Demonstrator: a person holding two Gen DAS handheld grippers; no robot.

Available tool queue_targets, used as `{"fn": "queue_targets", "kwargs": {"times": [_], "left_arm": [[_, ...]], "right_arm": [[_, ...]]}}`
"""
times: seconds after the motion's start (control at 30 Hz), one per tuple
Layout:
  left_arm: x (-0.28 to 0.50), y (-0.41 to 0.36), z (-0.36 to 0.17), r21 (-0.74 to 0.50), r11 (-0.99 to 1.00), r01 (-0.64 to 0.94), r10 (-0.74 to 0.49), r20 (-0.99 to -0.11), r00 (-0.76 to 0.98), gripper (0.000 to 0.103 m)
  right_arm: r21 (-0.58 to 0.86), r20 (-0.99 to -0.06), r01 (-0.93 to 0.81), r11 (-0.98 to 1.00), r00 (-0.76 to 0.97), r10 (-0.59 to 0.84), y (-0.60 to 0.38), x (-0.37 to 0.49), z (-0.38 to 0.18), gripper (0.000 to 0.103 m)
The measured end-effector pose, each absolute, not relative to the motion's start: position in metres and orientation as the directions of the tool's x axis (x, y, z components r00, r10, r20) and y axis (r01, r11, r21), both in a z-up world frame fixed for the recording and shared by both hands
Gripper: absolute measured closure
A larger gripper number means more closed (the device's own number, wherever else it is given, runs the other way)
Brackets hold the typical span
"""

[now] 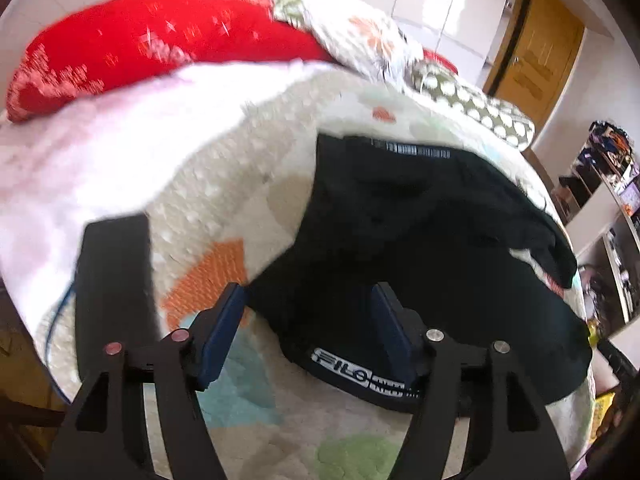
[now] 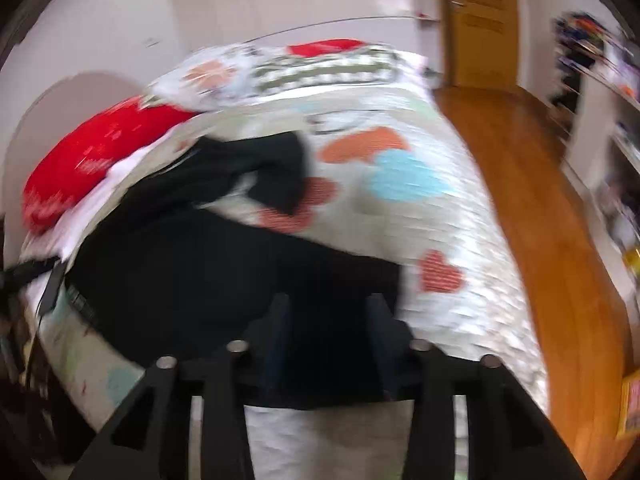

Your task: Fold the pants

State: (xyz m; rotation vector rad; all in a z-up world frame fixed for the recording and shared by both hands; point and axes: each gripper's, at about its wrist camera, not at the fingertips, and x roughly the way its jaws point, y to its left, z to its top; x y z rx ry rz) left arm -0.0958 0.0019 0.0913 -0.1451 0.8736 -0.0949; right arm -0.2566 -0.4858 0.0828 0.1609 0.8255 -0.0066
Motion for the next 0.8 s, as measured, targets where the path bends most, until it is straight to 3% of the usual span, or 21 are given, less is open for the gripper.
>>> {"fn": "queue_targets", "kwargs": {"times": [0.13,0.23,0.33,0.43,0.57,0.6,0.73,0.8], "left_arm": [[-0.097,-0.005,0.092,-0.204,0.978,0.038,-0.182,-0.754,0.632,0.038],[-0.101,-0.024,0.091,-0.173,0.98,0.093,-0.193,-0.749,0.634,0.038],[-0.103,-0.042,0.09,-0.15,0.979,0.138,-0.204,-0.746,0.634,0.038],[-0.103,-0.058,0.086,-0.151,0.973,0.175,-0.228,-0.75,0.621,0.038],[-0.101,-0.075,0.075,-0.142,0.97,0.197,-0.234,-0.77,0.594,0.038],[-0.1,-0.077,0.073,-0.144,0.969,0.199,-0.235,-0.775,0.587,0.038],[-0.1,-0.083,0.062,-0.149,0.968,0.203,-0.239,-0.797,0.555,0.038],[-0.102,-0.084,0.061,-0.146,0.967,0.21,-0.242,-0.794,0.558,0.038]], "right_arm": [[0.113,-0.772,0.044,0.993,0.633,0.059,-0.47,-0.245,0.064,0.064],[0.177,-0.78,0.092,0.98,0.62,0.082,-0.49,-0.253,0.051,0.068],[0.12,-0.799,0.195,0.973,0.6,-0.022,-0.518,-0.271,0.048,0.053],[0.175,-0.804,0.267,0.948,0.595,-0.019,-0.544,-0.284,0.047,0.053],[0.236,-0.769,0.227,0.945,0.638,0.039,-0.543,-0.281,0.05,0.053],[0.244,-0.771,0.194,0.95,0.633,0.069,-0.536,-0.274,0.045,0.055],[0.204,-0.788,0.139,0.969,0.61,0.079,-0.513,-0.26,0.034,0.087],[0.158,-0.782,0.108,0.981,0.621,0.058,-0.504,-0.264,0.043,0.088]]}}
